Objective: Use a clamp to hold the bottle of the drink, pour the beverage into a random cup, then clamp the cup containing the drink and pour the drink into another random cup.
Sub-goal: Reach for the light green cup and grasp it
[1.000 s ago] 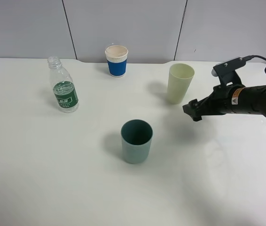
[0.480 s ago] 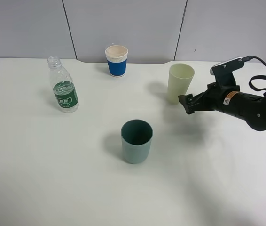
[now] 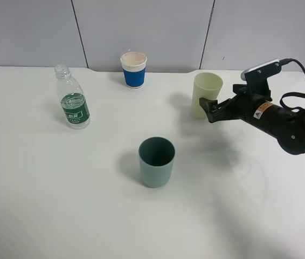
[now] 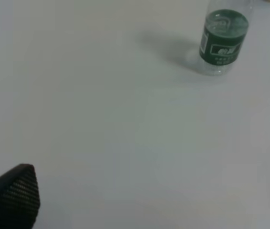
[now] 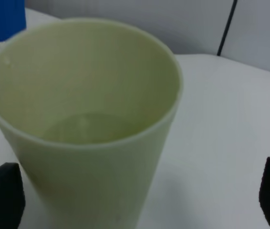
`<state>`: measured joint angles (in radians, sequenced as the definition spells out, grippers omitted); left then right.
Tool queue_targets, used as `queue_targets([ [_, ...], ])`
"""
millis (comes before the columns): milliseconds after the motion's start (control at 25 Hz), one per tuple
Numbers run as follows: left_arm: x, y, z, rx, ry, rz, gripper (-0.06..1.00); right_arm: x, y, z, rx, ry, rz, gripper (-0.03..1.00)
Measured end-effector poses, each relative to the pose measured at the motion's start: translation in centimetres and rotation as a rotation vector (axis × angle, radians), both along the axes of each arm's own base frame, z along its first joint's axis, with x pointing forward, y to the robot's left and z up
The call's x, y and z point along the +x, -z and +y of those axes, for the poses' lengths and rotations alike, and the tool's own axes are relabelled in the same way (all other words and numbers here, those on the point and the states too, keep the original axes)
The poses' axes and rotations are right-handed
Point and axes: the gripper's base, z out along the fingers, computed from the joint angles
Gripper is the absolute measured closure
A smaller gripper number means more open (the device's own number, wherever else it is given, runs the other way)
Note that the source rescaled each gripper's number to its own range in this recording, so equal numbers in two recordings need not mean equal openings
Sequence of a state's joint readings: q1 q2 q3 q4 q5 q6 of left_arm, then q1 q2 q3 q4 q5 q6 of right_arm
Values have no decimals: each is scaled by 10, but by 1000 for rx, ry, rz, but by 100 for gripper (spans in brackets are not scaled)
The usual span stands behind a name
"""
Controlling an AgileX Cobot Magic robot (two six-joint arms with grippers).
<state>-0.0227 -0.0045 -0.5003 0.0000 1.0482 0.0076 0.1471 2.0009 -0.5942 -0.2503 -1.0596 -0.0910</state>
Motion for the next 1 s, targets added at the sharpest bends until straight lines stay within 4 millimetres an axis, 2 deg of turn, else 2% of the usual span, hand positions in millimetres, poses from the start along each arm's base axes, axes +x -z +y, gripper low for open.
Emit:
queue_targets([
  [400,0,0,0,0,0,0,-5,0,21,2,-16,-23,-19,-3],
  [560,0,0,0,0,0,0,-5,1,22,2,-8,-24,-35,-3],
  [800,0,0,0,0,0,0,-5,19,13,6,-1,-38,-97,-3],
  [1000,0,0,0,0,0,0,-5,26,26,7,-10,-40,-60,-3],
])
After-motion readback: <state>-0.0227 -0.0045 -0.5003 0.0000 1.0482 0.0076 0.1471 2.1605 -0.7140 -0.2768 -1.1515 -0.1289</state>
